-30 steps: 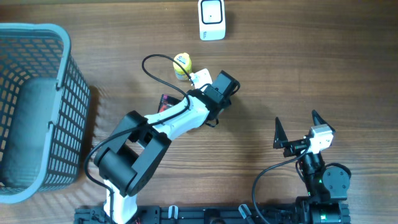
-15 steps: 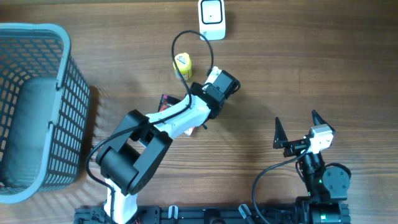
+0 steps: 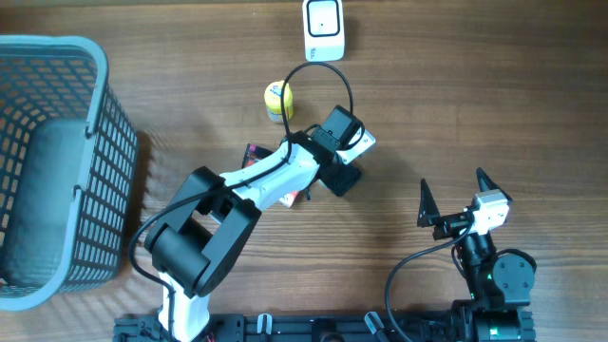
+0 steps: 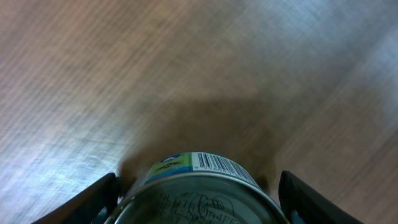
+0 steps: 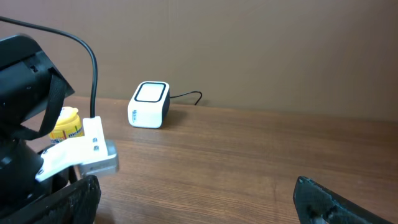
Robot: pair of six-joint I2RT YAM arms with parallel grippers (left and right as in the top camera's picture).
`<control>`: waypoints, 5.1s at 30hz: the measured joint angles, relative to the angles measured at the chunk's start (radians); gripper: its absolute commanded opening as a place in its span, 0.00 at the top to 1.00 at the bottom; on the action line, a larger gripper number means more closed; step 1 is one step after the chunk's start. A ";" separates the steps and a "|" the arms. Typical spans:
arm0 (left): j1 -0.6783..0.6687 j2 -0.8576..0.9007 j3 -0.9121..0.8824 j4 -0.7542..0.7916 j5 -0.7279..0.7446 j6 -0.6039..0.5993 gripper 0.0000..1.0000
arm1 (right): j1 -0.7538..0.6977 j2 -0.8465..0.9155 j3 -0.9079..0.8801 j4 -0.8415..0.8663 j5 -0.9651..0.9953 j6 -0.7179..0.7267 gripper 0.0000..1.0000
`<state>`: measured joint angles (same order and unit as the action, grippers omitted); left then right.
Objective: Scan the item barcode
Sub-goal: 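Carry the tin can with the left gripper and set it on the table, then retract the left arm toward the basket and swing the right arm in, then lower the right gripper over the tin can and grasp it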
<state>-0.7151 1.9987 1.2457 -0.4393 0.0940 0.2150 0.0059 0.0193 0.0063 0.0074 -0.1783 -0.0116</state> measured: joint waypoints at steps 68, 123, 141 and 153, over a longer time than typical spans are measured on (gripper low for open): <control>0.111 -1.185 0.092 -0.707 -0.935 -0.887 0.00 | 0.459 1.672 1.390 -0.879 -0.085 -0.356 0.00; 0.111 -1.186 0.085 -0.812 -0.935 -0.927 0.00 | 0.461 1.858 1.530 -1.035 0.074 -0.053 0.00; 0.111 -1.186 0.085 -0.826 -0.918 -0.947 0.00 | 0.666 1.925 1.534 -1.015 0.225 1.458 0.00; 0.111 -1.186 0.085 -0.837 -0.916 -0.947 0.00 | 0.568 2.040 1.532 -0.984 0.232 1.439 0.00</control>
<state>-0.6041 0.8131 1.3304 -1.2766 -0.8215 -0.7322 0.5735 2.0594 1.5379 -0.9764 0.0532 1.4273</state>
